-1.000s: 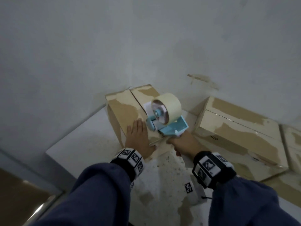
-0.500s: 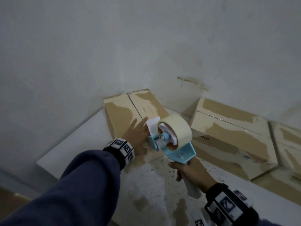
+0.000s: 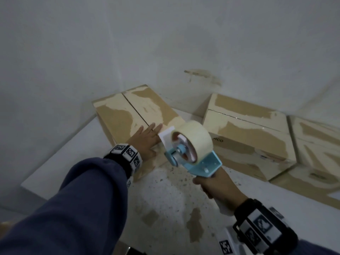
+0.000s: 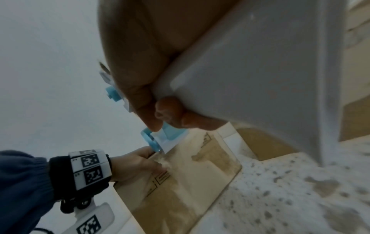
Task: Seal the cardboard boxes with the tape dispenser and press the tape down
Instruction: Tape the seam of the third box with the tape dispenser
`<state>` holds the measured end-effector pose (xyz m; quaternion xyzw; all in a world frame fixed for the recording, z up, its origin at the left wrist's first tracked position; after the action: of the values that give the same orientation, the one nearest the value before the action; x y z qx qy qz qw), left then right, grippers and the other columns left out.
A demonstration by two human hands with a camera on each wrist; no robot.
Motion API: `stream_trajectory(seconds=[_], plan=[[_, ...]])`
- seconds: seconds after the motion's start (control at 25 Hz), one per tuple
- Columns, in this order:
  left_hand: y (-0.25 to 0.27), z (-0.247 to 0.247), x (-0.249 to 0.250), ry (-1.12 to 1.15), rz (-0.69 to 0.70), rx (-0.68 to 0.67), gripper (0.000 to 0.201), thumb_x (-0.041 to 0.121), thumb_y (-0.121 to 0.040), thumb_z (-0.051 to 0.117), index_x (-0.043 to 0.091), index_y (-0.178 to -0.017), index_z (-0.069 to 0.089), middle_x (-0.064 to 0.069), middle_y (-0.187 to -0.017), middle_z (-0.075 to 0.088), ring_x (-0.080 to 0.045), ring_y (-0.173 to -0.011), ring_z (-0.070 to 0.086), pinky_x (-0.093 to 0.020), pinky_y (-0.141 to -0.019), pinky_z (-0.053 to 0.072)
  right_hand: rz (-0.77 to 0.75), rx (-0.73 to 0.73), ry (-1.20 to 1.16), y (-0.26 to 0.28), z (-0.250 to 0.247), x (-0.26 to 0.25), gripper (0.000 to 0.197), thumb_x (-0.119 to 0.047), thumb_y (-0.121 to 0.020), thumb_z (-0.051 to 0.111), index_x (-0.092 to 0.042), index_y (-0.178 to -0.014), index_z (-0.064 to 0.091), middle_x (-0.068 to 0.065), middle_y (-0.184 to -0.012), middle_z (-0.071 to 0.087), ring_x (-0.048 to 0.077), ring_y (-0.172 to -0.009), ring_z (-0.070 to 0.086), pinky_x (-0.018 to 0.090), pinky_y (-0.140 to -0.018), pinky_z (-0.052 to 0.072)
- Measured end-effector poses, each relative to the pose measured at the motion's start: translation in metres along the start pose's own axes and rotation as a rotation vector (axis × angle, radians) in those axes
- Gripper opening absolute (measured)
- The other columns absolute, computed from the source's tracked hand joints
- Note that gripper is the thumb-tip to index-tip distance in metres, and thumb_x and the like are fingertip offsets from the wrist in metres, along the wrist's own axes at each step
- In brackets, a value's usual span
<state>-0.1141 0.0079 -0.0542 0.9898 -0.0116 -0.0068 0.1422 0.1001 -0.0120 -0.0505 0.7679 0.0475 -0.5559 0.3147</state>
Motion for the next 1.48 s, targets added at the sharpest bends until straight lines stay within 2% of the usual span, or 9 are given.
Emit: stream_trajectory(seconds=[0.16,0.28,0.36,0.48,0.76,1.0,1.2,1.36,1.48], plan=[[0.001,-0.003,-0.001,0.101,-0.007,0.034,0.071,0.043,-0.092,0.037,0.027,-0.150,-0.001,0.001,-0.159,-0.011,-0.020,-0.147,-0.009,-0.044,-0.120,-0.001,0.035,-0.013,-0.046,-0.007,-0.003,0.019,0.029,-0.006,-0.072,0.066,-0.013,-0.099,0.060,0.008,-0.067,0.046,0.015,-0.049,0.033,0.032,-0.051,0.028],[-0.005,-0.004,0.001,0.206,-0.120,0.103,0.061,0.045,-0.097,0.026,0.024,-0.151,0.006,0.000,-0.160,-0.004,-0.020,-0.148,-0.004,-0.044,-0.119,0.001,0.015,0.010,-0.056,-0.020,0.005,0.021,0.022,-0.009,-0.071,0.071,-0.010,-0.091,0.061,0.007,-0.056,0.048,0.017,-0.042,0.035,0.029,-0.047,0.031],[-0.011,0.001,0.001,0.156,-0.216,0.132,0.062,0.043,-0.098,0.026,0.021,-0.151,0.002,-0.003,-0.160,-0.006,-0.025,-0.147,-0.005,-0.046,-0.118,0.003,0.032,0.019,-0.068,-0.028,0.009,0.025,0.013,-0.004,-0.073,0.068,-0.009,-0.082,0.058,0.007,-0.049,0.045,0.018,-0.039,0.034,0.027,-0.044,0.031],[-0.016,0.007,-0.004,0.147,-0.289,0.124,0.063,0.039,-0.099,0.026,0.017,-0.150,-0.003,-0.007,-0.159,-0.008,-0.030,-0.147,-0.005,-0.047,-0.118,0.006,0.084,0.025,-0.071,-0.041,0.015,0.034,0.017,0.005,-0.074,0.058,-0.010,-0.077,0.053,0.005,-0.047,0.039,0.017,-0.038,0.031,0.025,-0.043,0.029],[-0.019,0.007,-0.006,0.142,-0.322,0.093,0.069,0.041,-0.099,0.028,0.007,-0.149,-0.004,-0.008,-0.159,-0.004,-0.029,-0.147,-0.001,-0.045,-0.118,0.009,0.098,0.026,0.010,-0.051,0.014,0.039,0.018,0.005,-0.076,0.058,-0.012,-0.073,0.051,0.004,-0.046,0.040,0.015,-0.037,0.033,0.025,-0.041,0.031],[-0.017,0.003,-0.004,0.150,-0.343,0.128,0.077,0.054,-0.095,0.026,0.007,-0.150,-0.001,-0.009,-0.159,-0.003,-0.029,-0.147,0.000,-0.046,-0.118,0.009,0.080,0.005,0.016,-0.041,0.000,0.036,0.019,0.004,-0.076,0.060,-0.009,-0.069,0.049,0.005,-0.045,0.040,0.017,-0.037,0.034,0.026,-0.043,0.032],[-0.013,0.000,0.000,0.065,-0.287,0.102,0.085,0.052,-0.092,0.042,0.006,-0.149,-0.001,-0.011,-0.159,-0.001,-0.032,-0.146,0.003,-0.045,-0.118,0.013,-0.072,0.078,-0.033,-0.035,-0.021,-0.007,0.025,0.007,-0.080,0.058,-0.008,-0.068,0.043,0.001,-0.042,0.038,0.015,-0.035,0.033,0.024,-0.040,0.032],[0.011,0.006,-0.014,-0.001,-0.119,0.032,0.089,0.053,-0.090,0.045,0.010,-0.149,-0.006,-0.007,-0.159,-0.007,-0.026,-0.147,-0.002,-0.040,-0.119,0.009,-0.230,0.098,0.021,-0.032,-0.023,-0.051,0.027,0.006,-0.080,0.061,-0.007,-0.063,0.044,0.004,-0.043,0.042,0.014,-0.035,0.037,0.025,-0.040,0.035],[0.041,0.013,-0.037,-0.179,0.044,-0.047,0.089,0.055,-0.090,0.043,0.013,-0.149,-0.009,-0.004,-0.159,-0.011,-0.022,-0.148,-0.005,-0.038,-0.119,0.003,-0.287,0.044,0.029,-0.034,-0.012,-0.071,0.027,0.005,-0.080,0.061,-0.007,-0.061,0.047,0.000,-0.040,0.045,0.013,-0.034,0.039,0.026,-0.041,0.036]])
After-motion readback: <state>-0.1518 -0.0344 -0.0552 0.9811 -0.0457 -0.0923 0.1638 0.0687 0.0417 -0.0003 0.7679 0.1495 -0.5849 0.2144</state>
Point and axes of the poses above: each hand's wrist, its own y-axis away from the middle knuckle, its own z-axis out of the palm, x = y × z, the point moved 9 cm from there along -y, towards the middle knuckle
